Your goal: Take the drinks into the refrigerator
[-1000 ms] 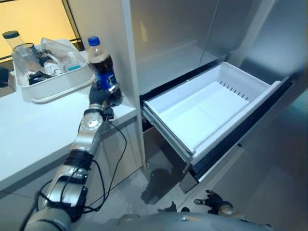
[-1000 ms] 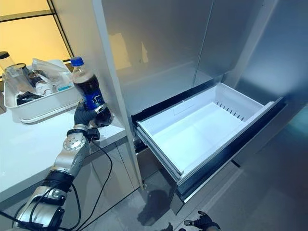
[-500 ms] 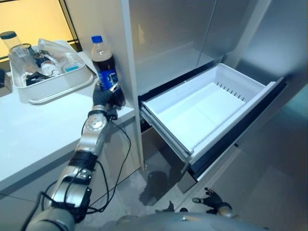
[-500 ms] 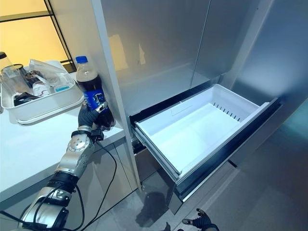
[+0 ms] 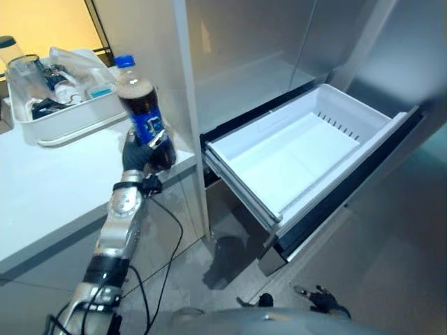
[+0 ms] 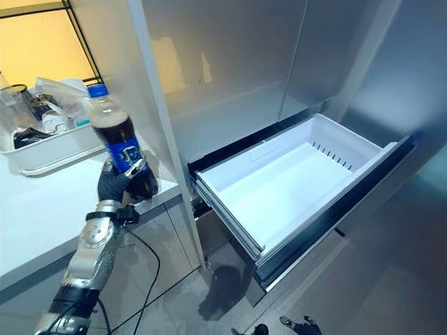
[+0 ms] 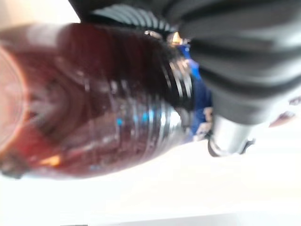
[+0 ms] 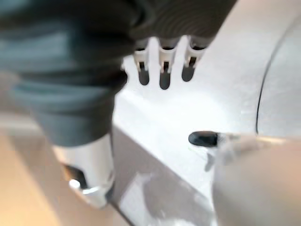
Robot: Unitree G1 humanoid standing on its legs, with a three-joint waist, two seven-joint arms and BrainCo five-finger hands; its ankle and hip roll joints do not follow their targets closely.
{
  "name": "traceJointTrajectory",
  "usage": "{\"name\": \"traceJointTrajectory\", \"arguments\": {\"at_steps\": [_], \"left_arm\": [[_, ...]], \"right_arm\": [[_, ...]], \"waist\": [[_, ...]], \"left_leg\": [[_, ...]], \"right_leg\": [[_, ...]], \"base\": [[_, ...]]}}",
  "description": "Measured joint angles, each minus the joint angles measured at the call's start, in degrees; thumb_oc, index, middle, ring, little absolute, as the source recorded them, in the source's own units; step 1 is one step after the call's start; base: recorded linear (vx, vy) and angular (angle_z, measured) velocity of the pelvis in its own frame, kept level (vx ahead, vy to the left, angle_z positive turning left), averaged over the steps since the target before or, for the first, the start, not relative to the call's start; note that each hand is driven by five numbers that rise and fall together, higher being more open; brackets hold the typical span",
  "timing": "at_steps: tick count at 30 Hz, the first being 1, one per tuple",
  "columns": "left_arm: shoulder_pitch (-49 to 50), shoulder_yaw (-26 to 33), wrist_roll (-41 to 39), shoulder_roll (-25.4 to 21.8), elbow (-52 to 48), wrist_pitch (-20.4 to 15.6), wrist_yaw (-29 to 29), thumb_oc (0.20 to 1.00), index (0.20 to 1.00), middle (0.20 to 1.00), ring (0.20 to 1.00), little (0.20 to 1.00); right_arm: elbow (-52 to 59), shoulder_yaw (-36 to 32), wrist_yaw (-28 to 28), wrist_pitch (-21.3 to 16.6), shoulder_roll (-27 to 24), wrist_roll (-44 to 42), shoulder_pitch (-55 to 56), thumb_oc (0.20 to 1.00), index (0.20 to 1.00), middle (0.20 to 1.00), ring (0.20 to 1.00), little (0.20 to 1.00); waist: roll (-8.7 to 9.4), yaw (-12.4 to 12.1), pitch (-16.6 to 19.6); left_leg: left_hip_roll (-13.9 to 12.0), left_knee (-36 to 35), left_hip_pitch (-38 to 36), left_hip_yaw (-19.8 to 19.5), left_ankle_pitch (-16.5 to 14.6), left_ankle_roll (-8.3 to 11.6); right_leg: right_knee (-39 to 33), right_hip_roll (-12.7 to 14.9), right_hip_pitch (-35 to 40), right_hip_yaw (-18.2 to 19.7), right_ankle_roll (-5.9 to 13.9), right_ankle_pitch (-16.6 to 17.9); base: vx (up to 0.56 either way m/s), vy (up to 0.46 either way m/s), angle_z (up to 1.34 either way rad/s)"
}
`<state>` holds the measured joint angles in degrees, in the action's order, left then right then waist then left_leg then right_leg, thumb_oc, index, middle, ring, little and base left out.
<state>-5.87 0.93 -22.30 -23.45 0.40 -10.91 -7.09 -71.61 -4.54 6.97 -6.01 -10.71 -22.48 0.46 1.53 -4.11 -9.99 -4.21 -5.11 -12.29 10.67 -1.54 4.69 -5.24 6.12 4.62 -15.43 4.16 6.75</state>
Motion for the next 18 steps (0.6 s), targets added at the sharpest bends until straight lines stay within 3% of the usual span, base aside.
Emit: {"name": "traceJointTrajectory", "arguments": {"at_steps": [7, 11, 14, 18], "left_arm": [[6.7, 1.5, -3.9, 0.0, -7.0, -0.1, 5.6, 0.200, 0.200, 0.200, 0.200, 0.200], [8.8, 1.5, -6.1, 0.3, -8.3, -0.1, 8.2, 0.200, 0.200, 0.200, 0.200, 0.200], [10.6, 1.0, -6.1, 0.6, -8.3, 0.2, 9.5, 0.200, 0.200, 0.200, 0.200, 0.200], [10.8, 0.7, -6.0, 1.1, -8.3, 0.1, 9.9, 0.200, 0.200, 0.200, 0.200, 0.200]], "right_arm": [[1.1, -10.9, 1.1, -1.7, -5.2, -9.5, -0.5, 1.000, 1.000, 1.000, 1.000, 1.000], [4.1, -13.0, 2.1, -2.9, -8.3, -12.6, -0.8, 1.000, 1.000, 1.000, 1.000, 1.000], [9.4, -14.0, 3.5, -4.9, -9.0, -12.6, -0.8, 1.000, 1.000, 1.000, 1.000, 1.000], [26.0, -15.4, 7.8, -7.5, -10.1, -11.1, -0.7, 1.000, 1.000, 1.000, 1.000, 1.000]], "waist": [[0.30, 0.0, -0.3], [0.50, 0.0, -0.5], [0.90, 0.1, -1.0], [1.14, 0.4, -1.2]], "left_leg": [[0.0, 0.0, 0.0, 0.0, -0.2, -0.06], [0.0, 0.0, 0.0, 0.0, -0.3, -0.10], [0.0, 0.0, -0.1, 0.2, -0.3, -0.10], [0.1, 0.0, -0.2, 0.4, -0.3, -0.13]], "right_leg": [[0.0, 0.0, -0.1, 0.1, -0.16, 0.1], [0.0, -0.1, 0.1, 0.2, -0.10, 0.1], [0.0, -0.1, -0.1, 0.6, -0.12, 0.1], [0.0, -0.2, -0.1, 0.9, -0.10, 0.3]], "base": [[0.00, 0.003, 0.00], [0.00, 0.000, 0.00], [0.00, 0.013, -0.05], [0.00, 0.012, -0.03]]}}
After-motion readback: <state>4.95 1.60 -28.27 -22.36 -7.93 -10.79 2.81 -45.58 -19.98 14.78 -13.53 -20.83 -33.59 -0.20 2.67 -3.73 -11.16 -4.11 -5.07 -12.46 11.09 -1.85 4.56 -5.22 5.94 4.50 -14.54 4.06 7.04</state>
